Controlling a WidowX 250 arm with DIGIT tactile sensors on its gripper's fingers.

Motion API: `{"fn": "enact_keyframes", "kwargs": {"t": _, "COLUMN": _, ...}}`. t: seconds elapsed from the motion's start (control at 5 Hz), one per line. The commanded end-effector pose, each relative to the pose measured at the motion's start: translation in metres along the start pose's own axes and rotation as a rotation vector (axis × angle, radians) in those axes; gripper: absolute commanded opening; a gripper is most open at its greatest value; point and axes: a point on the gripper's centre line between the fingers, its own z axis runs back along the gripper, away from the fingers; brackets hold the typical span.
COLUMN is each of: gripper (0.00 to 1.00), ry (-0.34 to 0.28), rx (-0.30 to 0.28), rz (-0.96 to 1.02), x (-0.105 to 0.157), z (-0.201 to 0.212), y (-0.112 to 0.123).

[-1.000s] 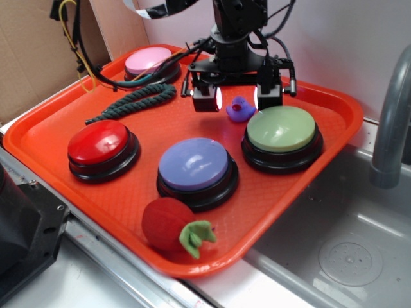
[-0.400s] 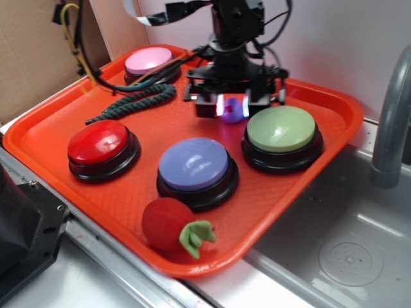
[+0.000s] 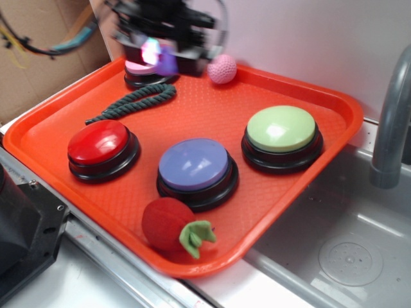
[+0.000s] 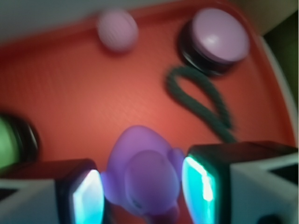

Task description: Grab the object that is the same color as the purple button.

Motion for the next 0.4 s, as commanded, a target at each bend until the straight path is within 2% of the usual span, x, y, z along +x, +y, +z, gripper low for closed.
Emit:
{"fn": "enact_keyframes", "kwargs": {"t": 0.0, "gripper": 0.00, "ry": -0.028, "rx": -0.002, "rz": -0.057, "x": 0.0104, "z": 0.0742, "y": 0.0644}}
{"fn": "enact_keyframes", "kwargs": {"t": 0.2, "gripper": 0.00, "ry": 0.000, "rx": 0.047, "rz": -0.086, "x": 0.0171, "z": 0.0682, "y": 0.0624}}
